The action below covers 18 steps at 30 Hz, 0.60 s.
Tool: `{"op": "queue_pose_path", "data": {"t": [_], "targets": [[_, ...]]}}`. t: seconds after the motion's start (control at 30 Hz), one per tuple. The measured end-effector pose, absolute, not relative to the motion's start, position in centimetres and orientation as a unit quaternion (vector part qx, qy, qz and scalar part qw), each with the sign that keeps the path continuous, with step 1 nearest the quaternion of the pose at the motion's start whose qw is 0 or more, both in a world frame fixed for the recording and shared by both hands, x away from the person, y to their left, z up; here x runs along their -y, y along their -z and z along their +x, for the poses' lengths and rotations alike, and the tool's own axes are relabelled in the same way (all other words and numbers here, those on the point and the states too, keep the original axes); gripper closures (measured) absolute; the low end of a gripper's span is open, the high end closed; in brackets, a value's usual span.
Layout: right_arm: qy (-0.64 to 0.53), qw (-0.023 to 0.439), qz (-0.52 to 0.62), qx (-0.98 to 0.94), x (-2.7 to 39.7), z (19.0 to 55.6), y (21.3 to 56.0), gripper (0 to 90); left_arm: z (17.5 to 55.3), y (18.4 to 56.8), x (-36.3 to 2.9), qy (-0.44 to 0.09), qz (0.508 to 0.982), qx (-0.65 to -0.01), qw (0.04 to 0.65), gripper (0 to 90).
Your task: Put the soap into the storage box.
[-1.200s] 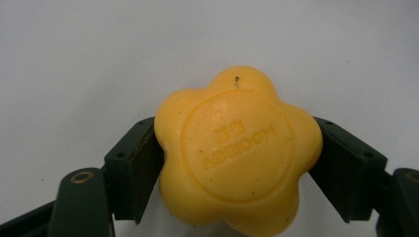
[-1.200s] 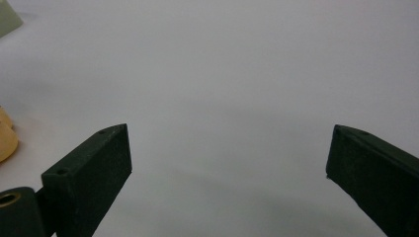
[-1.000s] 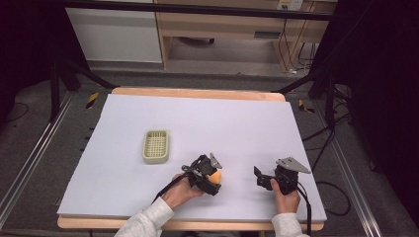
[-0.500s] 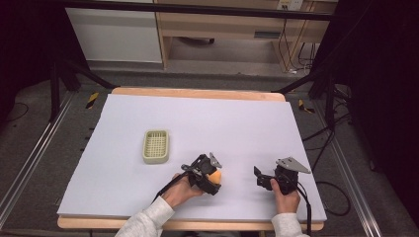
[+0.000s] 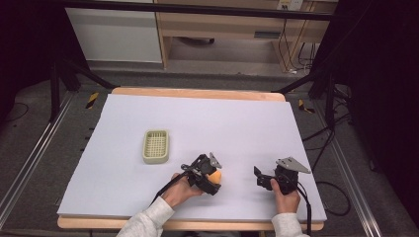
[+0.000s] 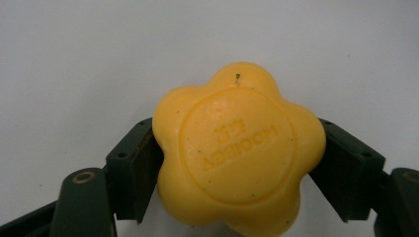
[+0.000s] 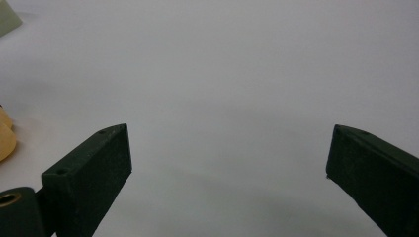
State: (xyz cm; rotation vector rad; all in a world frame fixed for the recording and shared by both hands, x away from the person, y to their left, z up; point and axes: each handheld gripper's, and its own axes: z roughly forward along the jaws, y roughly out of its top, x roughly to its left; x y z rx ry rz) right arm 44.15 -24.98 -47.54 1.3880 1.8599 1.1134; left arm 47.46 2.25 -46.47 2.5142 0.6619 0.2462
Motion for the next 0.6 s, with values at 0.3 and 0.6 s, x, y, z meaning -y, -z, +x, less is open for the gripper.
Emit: {"op": "queue_pose_path", "data": {"t": [0.3,0.6], "targets": [[-0.415,0.281,0.516,-0.695,25.0,44.2,47.6,4.1,47.1,46.0,-2.4,-0.081,0.933,-0.24,0.255,25.4],[-0.415,0.28,0.517,-0.694,25.0,44.1,47.5,4.1,46.5,44.4,-3.4,-0.088,0.935,-0.229,0.255,25.5]]}}
